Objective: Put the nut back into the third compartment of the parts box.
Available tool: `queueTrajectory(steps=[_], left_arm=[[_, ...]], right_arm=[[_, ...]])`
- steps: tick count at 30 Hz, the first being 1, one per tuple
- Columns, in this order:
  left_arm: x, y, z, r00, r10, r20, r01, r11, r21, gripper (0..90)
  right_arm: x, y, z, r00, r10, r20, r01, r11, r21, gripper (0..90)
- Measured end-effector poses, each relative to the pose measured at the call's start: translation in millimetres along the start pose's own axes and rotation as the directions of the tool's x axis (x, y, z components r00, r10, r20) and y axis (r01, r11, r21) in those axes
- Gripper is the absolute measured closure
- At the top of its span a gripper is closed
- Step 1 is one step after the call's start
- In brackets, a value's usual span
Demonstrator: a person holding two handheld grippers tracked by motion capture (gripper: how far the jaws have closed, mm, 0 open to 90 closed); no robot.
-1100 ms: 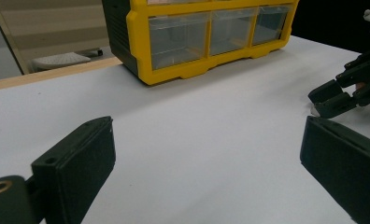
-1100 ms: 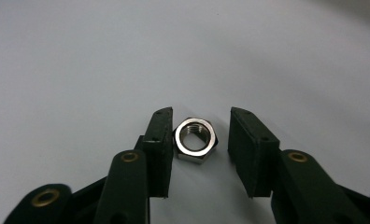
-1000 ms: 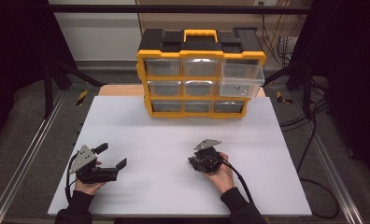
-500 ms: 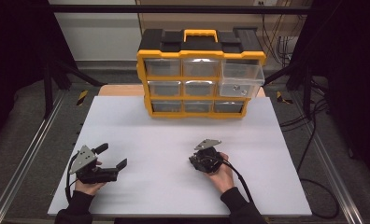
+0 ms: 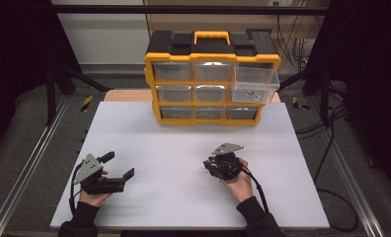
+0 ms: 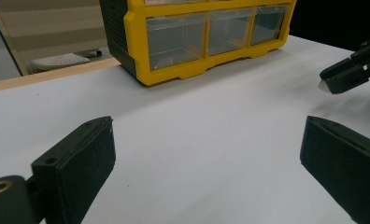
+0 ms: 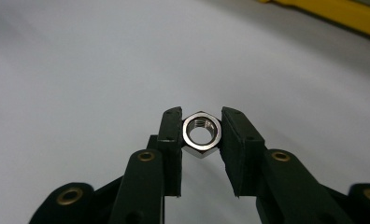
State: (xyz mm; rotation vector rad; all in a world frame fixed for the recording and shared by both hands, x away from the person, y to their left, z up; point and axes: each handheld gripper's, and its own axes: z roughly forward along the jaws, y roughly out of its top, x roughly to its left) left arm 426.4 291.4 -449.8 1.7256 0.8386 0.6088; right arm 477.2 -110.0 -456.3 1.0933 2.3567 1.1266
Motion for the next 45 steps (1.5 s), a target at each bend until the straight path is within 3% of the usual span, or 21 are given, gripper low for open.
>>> queueTrajectory(steps=[5, 14, 23, 37, 45], left_arm=[[0.2, -0.2, 0.2, 1.0, -0.001, 0.0, 0.001, 1.0, 0.001, 3.3], [0.1, -0.6, 0.7, 1.0, 0.0, -0.001, 0.0, 1.0, 0.005, 3.2], [0.2, -0.7, 0.8, 1.0, 0.0, -0.003, 0.0, 1.0, 0.005, 3.2], [0.2, -0.6, 0.6, 1.0, 0.001, -0.003, -0.001, 1.0, 0.005, 3.2], [0.4, -0.7, 0.9, 1.0, 0.005, -0.003, -0.005, 1.0, 0.006, 3.2]], right_arm=[[-5.5, 13.6, -25.3, 0.9999, 0.01, 0.008, -0.009, 0.997, -0.074, 70.3], [-16.0, 27.9, -56.5, 0.999, 0.029, 0.033, -0.024, 0.988, -0.152, 70.3], [-27.9, 44.3, -91.8, 0.9968, 0.044, 0.066, -0.028, 0.973, -0.231, 70.3], [-37.8, 82.1, -149.2, 0.9881, 0.04, 0.149, 0.01, 0.945, -0.326, 70.3], [-43.3, 99.1, -171.2, 0.9825, 0.057, 0.178, 0.012, 0.931, -0.365, 70.3]])
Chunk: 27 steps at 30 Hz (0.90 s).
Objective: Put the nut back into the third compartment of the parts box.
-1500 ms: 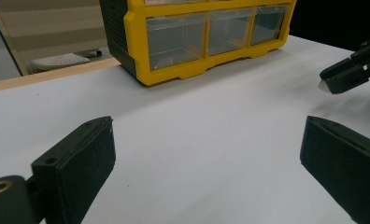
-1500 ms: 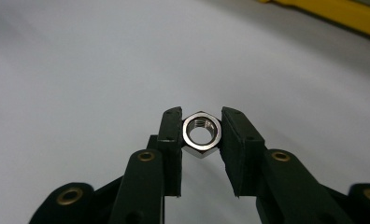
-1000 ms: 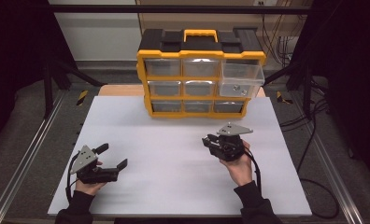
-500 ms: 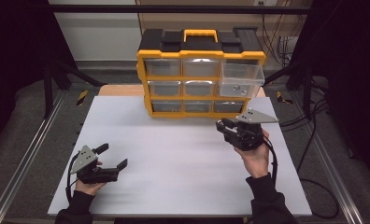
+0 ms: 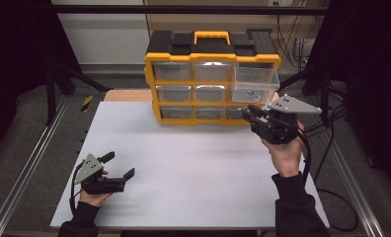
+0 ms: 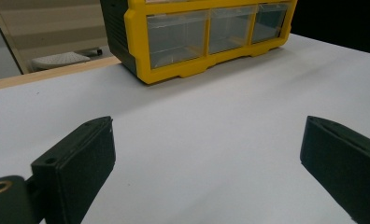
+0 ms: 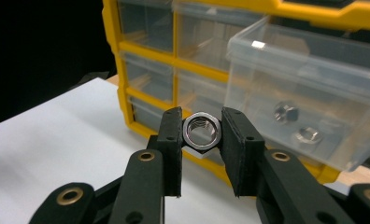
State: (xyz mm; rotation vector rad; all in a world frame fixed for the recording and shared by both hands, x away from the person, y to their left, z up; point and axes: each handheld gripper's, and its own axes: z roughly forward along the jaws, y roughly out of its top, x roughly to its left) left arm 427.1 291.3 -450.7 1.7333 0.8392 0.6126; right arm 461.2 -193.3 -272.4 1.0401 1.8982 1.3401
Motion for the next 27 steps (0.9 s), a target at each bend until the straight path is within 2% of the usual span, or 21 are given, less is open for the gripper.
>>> queueTrajectory(steps=[13, 16, 27], left_arm=[[0.5, -0.1, -0.5, 1.0, -0.008, -0.002, 0.008, 1.0, -0.003, 3.2], [0.4, -0.2, -0.3, 1.0, -0.008, -0.001, 0.008, 1.0, -0.002, 3.2], [0.6, -0.3, -0.2, 1.0, -0.008, -0.001, 0.008, 1.0, -0.002, 3.3]], right_arm=[[-14.8, 39.6, -8.3, 0.9978, 0.001, 0.066, 0.002, 0.999, -0.035, 70.3], [-17.2, 43.9, -7.8, 0.9971, 0.001, 0.076, 0.002, 0.999, -0.036, 70.3], [-28.9, 61.9, 9.2, 0.9919, 0.016, 0.126, -0.012, 0.999, -0.035, 70.3]])
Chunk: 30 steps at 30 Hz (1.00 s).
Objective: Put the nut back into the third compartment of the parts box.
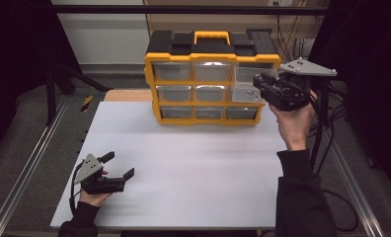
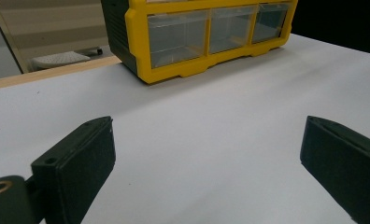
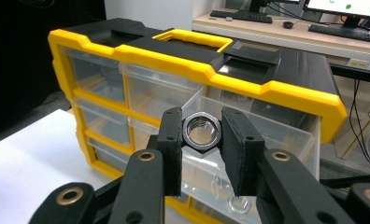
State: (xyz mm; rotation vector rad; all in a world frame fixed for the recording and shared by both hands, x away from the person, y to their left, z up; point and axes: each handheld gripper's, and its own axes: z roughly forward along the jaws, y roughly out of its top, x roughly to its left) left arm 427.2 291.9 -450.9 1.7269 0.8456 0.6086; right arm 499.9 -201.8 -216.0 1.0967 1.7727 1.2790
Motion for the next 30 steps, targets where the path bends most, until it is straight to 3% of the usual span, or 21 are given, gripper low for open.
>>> queueTrajectory(steps=[13, 19, 30], left_arm=[[0.9, 0.0, -0.5, 1.0, -0.001, -0.002, 0.001, 1.0, -0.001, 3.3], [1.1, -0.1, -0.5, 1.0, -0.002, -0.002, 0.002, 1.0, -0.001, 3.3], [1.5, -0.2, -0.7, 1.0, -0.003, -0.003, 0.003, 1.0, -0.001, 3.3]], right_arm=[[-12.2, 10.0, 27.5, 0.9986, 0.031, 0.044, -0.031, 0.999, 0.015, 70.2], [-22.3, 8.1, 40.1, 0.9949, 0.043, 0.091, -0.047, 0.998, 0.034, 70.2], [-29.6, 2.3, 50.0, 0.9916, 0.037, 0.124, -0.045, 0.997, 0.064, 70.2]])
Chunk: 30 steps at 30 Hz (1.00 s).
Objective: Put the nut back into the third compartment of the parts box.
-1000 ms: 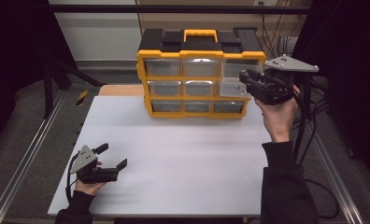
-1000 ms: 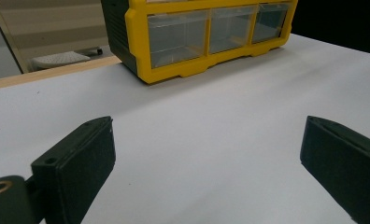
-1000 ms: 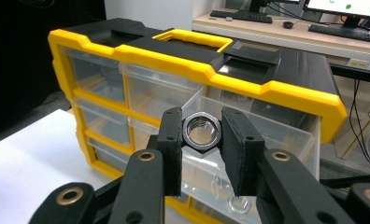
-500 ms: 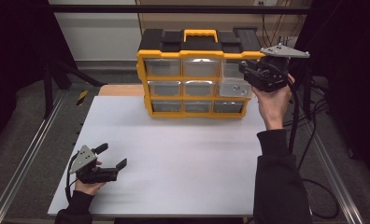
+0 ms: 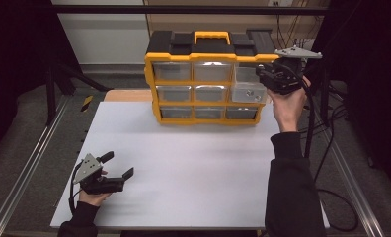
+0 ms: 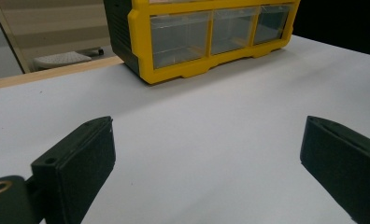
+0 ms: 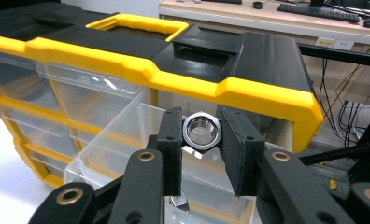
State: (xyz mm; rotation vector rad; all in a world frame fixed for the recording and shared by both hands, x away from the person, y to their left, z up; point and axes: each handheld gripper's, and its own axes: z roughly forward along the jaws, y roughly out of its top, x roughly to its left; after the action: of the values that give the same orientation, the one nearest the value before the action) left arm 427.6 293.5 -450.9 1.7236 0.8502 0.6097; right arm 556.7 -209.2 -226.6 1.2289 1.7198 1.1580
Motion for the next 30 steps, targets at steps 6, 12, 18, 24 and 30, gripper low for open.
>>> queueTrajectory(steps=[6, 12, 18, 24, 30], left_arm=[[0.1, 0.0, -0.1, 1.0, -0.001, 0.0, 0.001, 1.0, -0.001, 3.3], [-0.1, 0.0, 0.0, 1.0, 0.0, 0.002, 0.0, 1.0, -0.001, 3.3], [0.1, -0.1, 0.0, 1.0, 0.001, 0.001, -0.001, 1.0, 0.0, 3.3], [0.1, -0.1, 0.0, 1.0, 0.0, 0.001, 0.0, 1.0, 0.0, 3.3], [0.2, -0.1, 0.0, 1.0, 0.0, 0.001, 0.0, 1.0, 0.001, 3.3]], right_arm=[[-2.5, -3.6, 3.5, 1.0, 0.004, 0.007, -0.004, 1.0, 0.021, 70.2], [-3.2, -8.1, 8.3, 0.9999, -0.002, 0.017, 0.002, 0.999, 0.038, 70.2], [-7.2, -12.3, 12.5, 0.9997, 0.011, 0.023, -0.013, 0.998, 0.063, 70.1], [-9.0, -13.3, 14.4, 0.9994, 0.015, 0.031, -0.017, 0.997, 0.081, 69.9], [-9.1, -12.2, 14.6, 0.9994, 0.013, 0.033, -0.017, 0.995, 0.098, 69.4]])
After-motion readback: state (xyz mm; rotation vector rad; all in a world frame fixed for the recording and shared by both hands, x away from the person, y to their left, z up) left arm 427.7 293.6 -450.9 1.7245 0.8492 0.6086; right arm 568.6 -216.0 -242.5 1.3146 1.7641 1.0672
